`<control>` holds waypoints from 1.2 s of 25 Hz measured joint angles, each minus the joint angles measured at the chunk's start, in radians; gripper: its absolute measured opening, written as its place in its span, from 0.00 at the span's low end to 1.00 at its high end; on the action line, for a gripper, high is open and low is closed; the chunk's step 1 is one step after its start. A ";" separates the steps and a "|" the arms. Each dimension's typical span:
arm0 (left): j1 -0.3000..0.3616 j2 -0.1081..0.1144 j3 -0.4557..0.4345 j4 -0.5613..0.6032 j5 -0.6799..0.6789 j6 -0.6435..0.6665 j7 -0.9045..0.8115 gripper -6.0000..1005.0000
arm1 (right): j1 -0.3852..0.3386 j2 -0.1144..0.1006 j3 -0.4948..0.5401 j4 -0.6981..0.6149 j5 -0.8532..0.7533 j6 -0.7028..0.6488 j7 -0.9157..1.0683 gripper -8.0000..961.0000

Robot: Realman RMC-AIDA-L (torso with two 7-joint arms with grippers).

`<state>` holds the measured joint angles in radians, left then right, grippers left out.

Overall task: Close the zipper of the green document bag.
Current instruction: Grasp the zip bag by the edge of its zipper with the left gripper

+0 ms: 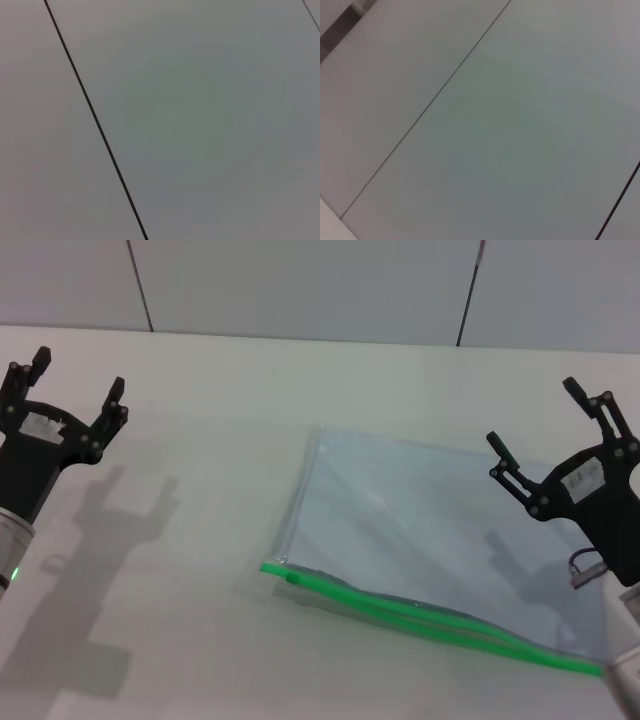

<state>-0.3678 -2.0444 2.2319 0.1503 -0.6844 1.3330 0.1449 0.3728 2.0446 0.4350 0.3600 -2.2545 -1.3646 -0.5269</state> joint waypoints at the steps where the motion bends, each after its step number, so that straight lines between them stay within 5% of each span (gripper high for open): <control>1: 0.001 0.000 0.000 0.000 0.000 0.000 -0.001 0.84 | -0.001 0.000 -0.002 0.001 0.000 -0.001 0.000 0.91; 24: -0.001 0.000 0.012 0.000 0.008 -0.065 0.033 0.84 | 0.006 -0.001 -0.030 -0.011 0.003 0.002 -0.004 0.91; 30: 0.007 0.001 0.163 0.001 0.081 -0.093 0.036 0.84 | 0.006 -0.001 -0.034 -0.013 0.000 -0.002 -0.018 0.91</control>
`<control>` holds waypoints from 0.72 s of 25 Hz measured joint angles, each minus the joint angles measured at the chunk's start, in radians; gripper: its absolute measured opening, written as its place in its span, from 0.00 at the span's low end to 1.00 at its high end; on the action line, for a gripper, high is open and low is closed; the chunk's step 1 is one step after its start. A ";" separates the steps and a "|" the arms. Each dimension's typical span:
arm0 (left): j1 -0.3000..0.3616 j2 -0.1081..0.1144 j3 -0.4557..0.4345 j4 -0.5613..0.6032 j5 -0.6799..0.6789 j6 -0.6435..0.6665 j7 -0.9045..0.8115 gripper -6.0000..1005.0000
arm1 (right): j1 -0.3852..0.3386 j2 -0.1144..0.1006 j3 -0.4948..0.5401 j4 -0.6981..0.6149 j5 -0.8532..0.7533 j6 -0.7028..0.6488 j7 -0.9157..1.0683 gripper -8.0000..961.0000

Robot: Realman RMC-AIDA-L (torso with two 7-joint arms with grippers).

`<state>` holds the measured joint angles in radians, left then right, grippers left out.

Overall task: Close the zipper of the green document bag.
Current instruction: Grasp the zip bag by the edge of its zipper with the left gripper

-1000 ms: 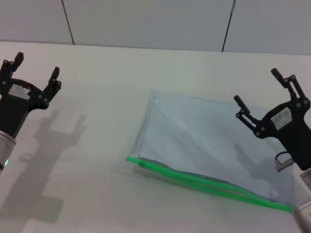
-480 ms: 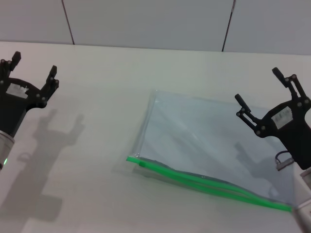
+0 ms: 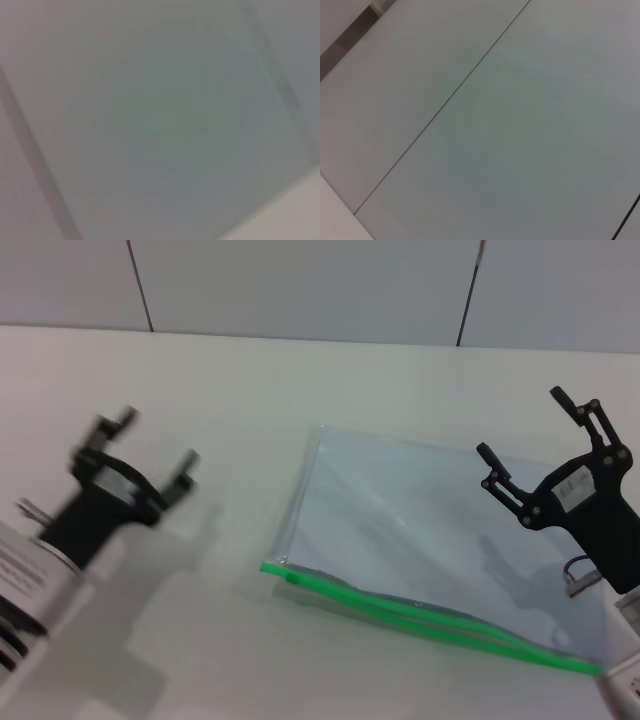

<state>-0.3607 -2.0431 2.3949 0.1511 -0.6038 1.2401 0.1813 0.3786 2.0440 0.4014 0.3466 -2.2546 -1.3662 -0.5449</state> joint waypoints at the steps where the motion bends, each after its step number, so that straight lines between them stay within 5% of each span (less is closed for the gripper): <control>1: 0.000 0.000 0.031 0.000 0.019 0.000 0.002 0.84 | 0.000 0.000 0.000 0.000 0.000 -0.002 0.000 0.91; 11: 0.001 -0.001 0.263 0.001 0.103 -0.005 0.010 0.84 | 0.000 0.001 -0.001 0.000 0.000 -0.008 -0.001 0.91; 18: 0.011 0.001 0.291 -0.001 0.102 -0.005 0.030 0.84 | -0.003 0.000 0.000 0.000 0.000 -0.008 -0.001 0.91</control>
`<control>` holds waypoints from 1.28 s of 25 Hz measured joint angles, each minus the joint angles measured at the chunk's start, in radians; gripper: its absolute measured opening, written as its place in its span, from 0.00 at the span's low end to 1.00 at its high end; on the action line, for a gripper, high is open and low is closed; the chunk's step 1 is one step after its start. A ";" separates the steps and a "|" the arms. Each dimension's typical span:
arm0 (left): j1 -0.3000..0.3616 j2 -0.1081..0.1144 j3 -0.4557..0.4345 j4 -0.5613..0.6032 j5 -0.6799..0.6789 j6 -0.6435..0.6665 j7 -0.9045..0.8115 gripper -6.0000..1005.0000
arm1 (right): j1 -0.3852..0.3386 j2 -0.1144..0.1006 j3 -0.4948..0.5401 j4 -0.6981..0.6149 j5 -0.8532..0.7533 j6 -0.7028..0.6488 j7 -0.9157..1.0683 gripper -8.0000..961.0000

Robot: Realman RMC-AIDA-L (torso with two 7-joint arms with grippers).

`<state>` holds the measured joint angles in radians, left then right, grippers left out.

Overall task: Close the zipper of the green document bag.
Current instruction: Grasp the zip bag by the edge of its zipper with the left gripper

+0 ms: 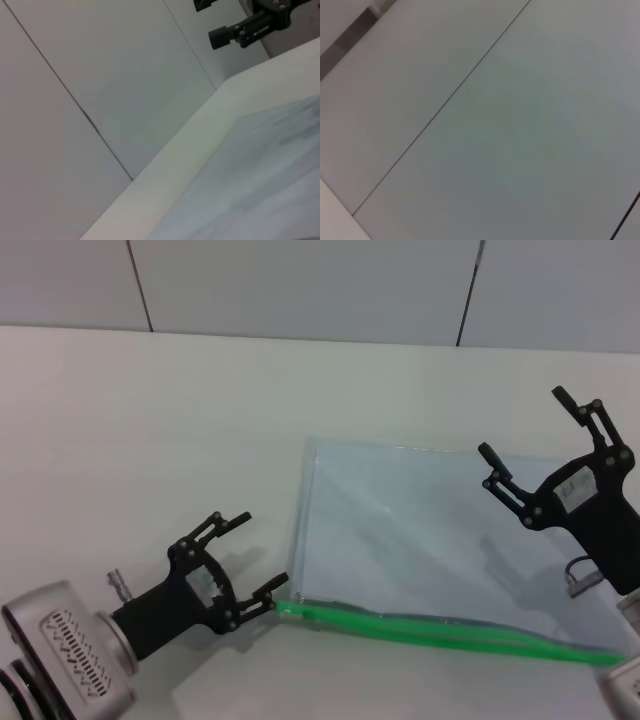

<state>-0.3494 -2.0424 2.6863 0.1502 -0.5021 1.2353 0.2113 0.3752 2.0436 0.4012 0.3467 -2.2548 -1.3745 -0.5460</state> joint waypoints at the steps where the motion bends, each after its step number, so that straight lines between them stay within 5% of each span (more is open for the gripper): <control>1: 0.008 0.000 -0.005 0.001 -0.005 0.003 0.019 0.84 | -0.001 0.000 0.001 0.000 0.001 0.000 0.000 0.91; 12: 0.047 0.003 -0.045 0.003 -0.007 0.049 0.107 0.84 | -0.008 -0.002 0.004 -0.002 0.004 0.000 0.000 0.91; 32: -0.065 0.002 0.015 -0.009 0.078 -0.009 0.196 0.84 | 0.007 -0.001 -0.001 0.002 0.000 -0.013 0.000 0.90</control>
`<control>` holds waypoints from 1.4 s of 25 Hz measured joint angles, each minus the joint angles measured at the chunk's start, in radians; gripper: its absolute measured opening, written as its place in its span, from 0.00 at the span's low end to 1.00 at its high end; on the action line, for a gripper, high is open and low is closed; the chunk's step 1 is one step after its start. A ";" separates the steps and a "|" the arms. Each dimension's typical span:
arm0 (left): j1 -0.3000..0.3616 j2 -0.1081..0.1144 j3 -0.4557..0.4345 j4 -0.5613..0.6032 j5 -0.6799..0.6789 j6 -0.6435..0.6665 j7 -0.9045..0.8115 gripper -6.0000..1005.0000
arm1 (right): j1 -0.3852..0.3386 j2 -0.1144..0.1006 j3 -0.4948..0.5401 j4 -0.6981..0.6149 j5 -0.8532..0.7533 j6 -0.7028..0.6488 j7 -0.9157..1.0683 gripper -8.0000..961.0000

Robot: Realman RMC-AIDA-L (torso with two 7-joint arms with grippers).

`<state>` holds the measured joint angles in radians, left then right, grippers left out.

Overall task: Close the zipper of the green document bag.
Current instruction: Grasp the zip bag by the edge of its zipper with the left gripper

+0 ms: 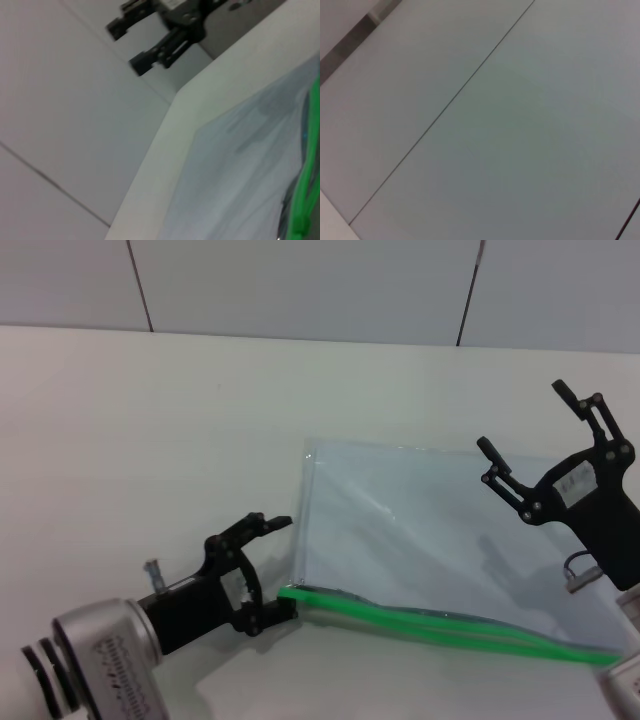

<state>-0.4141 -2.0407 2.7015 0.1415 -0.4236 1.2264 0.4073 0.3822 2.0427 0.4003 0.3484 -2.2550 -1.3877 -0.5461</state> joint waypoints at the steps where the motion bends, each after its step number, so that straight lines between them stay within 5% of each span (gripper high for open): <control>1: -0.005 -0.001 0.000 0.000 0.006 -0.003 0.011 0.84 | 0.001 0.000 0.000 0.001 0.000 -0.001 0.000 0.90; 22: -0.106 -0.003 0.001 0.002 0.046 -0.064 0.153 0.83 | 0.043 0.002 -0.027 0.008 -0.003 0.000 0.000 0.90; 27: -0.114 -0.003 0.001 0.001 0.076 -0.090 0.162 0.72 | 0.044 0.002 -0.028 0.009 -0.013 0.000 0.000 0.90; 35: -0.117 -0.004 -0.004 0.009 0.079 -0.100 0.204 0.39 | 0.044 0.002 -0.028 0.011 -0.025 -0.001 0.000 0.90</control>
<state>-0.5308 -2.0448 2.6975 0.1506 -0.3448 1.1267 0.6114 0.4265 2.0447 0.3727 0.3590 -2.2800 -1.3882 -0.5461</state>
